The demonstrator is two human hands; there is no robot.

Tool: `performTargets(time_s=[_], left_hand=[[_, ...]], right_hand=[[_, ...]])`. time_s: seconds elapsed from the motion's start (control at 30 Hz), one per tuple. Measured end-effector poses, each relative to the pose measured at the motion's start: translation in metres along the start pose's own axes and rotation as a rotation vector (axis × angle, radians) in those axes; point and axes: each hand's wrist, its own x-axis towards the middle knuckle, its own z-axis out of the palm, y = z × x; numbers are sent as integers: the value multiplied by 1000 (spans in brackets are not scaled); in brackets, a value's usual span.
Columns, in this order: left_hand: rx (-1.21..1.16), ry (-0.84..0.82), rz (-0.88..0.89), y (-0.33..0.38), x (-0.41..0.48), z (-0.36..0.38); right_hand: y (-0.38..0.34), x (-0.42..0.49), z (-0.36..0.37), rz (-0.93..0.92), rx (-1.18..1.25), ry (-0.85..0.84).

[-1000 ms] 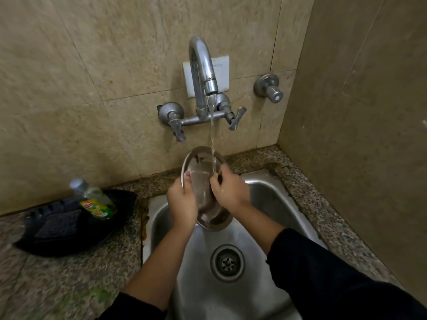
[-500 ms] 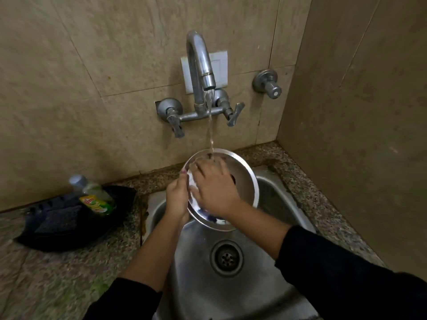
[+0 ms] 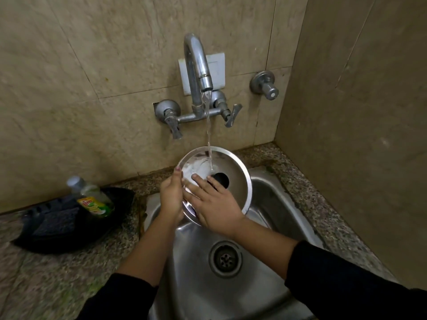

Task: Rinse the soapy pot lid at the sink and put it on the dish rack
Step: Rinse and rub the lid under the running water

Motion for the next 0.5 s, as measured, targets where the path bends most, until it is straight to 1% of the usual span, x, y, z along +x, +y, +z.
performTargets(time_s=[0.07, 0.13, 0.23, 0.27, 0.3, 0.33, 0.37, 0.43, 0.47, 0.5], left_hand=[[25, 2, 39, 7, 1, -4], [81, 16, 90, 8, -3, -4], [134, -32, 96, 5, -13, -11], [158, -60, 96, 3, -14, -15], [182, -85, 104, 4, -17, -18], [213, -114, 121, 3, -16, -20], [242, -141, 138, 4, -16, -20], [268, -198, 147, 7, -15, -19], [263, -233, 145, 8, -13, -20], [255, -256, 139, 9, -11, -21]], right_hand=[[-1, 7, -9, 123, 16, 2], [2, 16, -17, 239, 88, -26], [32, 30, -25, 502, 282, -130], [47, 33, -27, 571, 344, -180], [58, 36, -31, 589, 398, -214], [66, 41, -34, 552, 439, -230], [69, 46, -38, 453, 455, -224], [68, 56, -46, 162, 413, -193], [69, 60, -48, 67, 409, -180], [75, 61, -49, 47, 426, -191]])
